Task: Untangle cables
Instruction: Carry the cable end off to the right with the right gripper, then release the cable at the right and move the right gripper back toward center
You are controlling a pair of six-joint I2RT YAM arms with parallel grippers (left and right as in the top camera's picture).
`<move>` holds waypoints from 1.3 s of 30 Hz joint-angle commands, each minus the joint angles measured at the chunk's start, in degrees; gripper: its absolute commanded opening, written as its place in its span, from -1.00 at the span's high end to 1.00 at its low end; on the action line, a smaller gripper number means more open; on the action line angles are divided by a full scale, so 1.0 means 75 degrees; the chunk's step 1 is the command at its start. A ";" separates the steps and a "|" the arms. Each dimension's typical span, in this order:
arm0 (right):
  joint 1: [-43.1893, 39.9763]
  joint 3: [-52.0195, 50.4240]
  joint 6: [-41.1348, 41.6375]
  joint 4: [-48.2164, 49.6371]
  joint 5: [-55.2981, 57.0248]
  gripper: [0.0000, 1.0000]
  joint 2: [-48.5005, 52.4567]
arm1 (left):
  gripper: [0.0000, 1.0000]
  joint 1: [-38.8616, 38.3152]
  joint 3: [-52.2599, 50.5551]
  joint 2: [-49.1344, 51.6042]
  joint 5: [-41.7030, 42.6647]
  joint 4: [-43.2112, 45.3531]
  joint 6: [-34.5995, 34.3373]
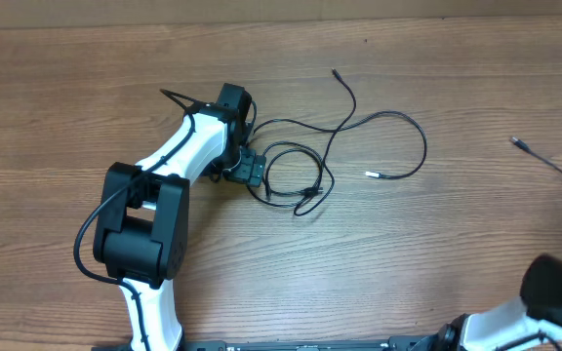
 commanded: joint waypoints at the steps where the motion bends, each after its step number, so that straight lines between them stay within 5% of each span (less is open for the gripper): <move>1: -0.0131 0.0029 0.0685 -0.0414 -0.0108 0.92 0.0513 | -1.00 0.0085 -0.0519 0.0737 -0.0291 0.0090 -0.0189; 15: -0.0204 -0.0370 0.0676 -0.2101 -0.1437 0.92 0.2343 | -1.00 0.0085 -0.0522 0.0737 -0.0294 0.0093 -0.0189; 32: -0.0548 -0.1390 0.1049 -0.1862 -0.1935 0.92 0.2696 | -0.99 0.0085 -0.0522 0.0737 -0.0294 0.0093 -0.0213; 39: -0.0592 -0.2282 0.1040 -0.1422 -0.3188 0.61 0.2696 | -0.99 0.0085 -0.0522 0.0737 -0.0291 0.0093 -0.0213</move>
